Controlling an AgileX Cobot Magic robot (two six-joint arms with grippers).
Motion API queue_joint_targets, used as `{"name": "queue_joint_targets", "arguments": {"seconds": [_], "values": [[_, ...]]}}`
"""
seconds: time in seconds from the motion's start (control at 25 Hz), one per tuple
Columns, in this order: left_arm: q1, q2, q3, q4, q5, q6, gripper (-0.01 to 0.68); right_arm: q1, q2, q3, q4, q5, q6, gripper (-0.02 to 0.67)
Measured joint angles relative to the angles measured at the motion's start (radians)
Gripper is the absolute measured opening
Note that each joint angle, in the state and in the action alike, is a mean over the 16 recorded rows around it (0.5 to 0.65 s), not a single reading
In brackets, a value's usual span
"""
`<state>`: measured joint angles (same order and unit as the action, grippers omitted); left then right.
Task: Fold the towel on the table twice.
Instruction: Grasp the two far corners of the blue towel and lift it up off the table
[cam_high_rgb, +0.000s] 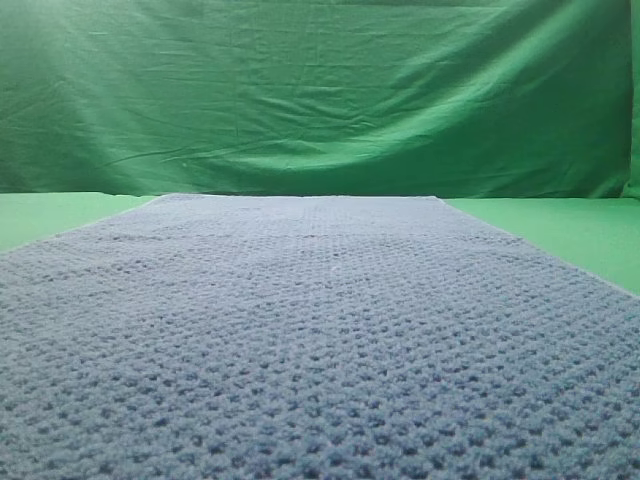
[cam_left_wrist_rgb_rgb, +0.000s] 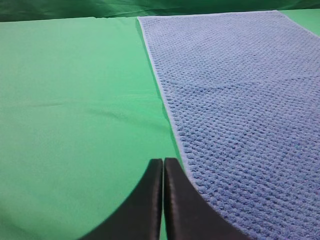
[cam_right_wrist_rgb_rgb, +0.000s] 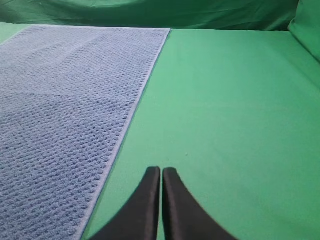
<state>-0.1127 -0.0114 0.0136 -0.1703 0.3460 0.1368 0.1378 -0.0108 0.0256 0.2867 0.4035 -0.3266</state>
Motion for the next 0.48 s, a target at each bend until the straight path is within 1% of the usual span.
{"name": "queue_joint_targets", "arguments": {"seconds": [0.48], "values": [[0.000,0.000,0.000,0.000,0.000,0.000,0.000,0.000,0.000,0.000,0.000,0.000,0.000,0.000]]}}
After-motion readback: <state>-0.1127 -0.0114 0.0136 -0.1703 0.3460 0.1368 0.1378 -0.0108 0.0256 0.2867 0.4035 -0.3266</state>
